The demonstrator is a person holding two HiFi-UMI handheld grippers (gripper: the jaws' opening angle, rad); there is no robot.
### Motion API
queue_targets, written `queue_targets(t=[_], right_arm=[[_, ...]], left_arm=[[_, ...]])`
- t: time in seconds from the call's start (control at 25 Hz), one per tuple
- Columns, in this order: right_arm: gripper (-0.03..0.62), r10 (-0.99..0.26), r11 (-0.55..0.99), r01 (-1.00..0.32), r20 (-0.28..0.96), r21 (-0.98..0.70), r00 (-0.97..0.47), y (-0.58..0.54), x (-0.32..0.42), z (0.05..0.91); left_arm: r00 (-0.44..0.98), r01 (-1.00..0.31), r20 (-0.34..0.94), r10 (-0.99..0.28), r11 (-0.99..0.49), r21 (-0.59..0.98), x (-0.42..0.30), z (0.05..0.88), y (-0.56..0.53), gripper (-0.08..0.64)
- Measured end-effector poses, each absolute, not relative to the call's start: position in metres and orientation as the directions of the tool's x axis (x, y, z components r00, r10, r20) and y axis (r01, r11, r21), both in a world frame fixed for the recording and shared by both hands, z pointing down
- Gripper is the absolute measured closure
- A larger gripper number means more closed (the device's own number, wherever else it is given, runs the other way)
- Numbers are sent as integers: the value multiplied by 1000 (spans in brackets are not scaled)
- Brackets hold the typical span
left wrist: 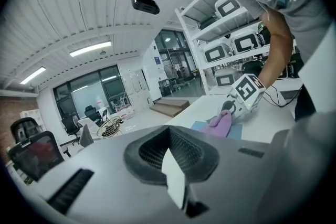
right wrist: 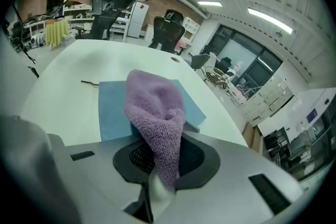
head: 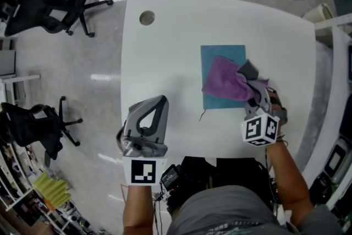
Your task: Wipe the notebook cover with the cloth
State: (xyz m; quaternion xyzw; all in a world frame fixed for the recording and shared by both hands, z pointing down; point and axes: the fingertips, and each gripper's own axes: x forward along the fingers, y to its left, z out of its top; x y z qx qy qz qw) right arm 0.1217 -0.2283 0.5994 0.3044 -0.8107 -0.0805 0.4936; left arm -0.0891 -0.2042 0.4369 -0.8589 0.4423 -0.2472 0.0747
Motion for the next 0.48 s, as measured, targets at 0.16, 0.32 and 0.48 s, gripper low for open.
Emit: queue_targets(t=[0.16,0.32,0.48], right_arm=[[509,-578,799,-403,756,446,-308,-226,132,601],[509,-554,825,-350,757,444,-347,-219,102,599],[509,-500,864,-302,761,403,-413,-202,53,603]], left_arm=[[489,-724,359,-795,-600,-341,-88,438,-204,558],[491,-721,355,-795,-600,-347,-87,435,-205,558],[480,-729,365,-798,-594,-340,-91,438,-201,558]])
